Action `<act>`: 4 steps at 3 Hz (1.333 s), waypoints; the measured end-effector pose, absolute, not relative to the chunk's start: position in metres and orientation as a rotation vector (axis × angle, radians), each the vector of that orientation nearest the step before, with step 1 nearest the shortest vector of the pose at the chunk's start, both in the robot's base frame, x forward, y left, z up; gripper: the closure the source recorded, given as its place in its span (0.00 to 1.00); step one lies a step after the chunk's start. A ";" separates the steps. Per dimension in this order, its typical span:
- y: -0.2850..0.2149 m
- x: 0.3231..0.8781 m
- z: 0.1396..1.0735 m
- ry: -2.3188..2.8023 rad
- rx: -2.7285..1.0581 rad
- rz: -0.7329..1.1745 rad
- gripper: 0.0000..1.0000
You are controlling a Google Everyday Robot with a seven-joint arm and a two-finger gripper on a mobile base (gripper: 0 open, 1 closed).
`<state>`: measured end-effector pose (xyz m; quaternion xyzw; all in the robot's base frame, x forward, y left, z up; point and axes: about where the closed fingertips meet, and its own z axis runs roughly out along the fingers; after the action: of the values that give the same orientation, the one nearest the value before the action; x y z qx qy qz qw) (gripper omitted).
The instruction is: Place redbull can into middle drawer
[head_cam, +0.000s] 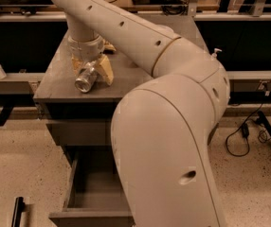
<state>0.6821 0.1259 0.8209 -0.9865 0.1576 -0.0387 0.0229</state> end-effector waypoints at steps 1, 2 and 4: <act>0.127 0.681 0.824 0.493 -3.046 -0.112 0.64; 0.126 0.679 0.829 0.501 -3.031 -0.107 0.95; 0.087 0.574 0.913 0.893 -2.583 -0.011 1.00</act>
Offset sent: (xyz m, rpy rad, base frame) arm -0.0865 -0.0044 0.1483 0.3983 0.0568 -0.4083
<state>0.5735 0.0867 0.9126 -0.9255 0.3200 -0.0038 0.2027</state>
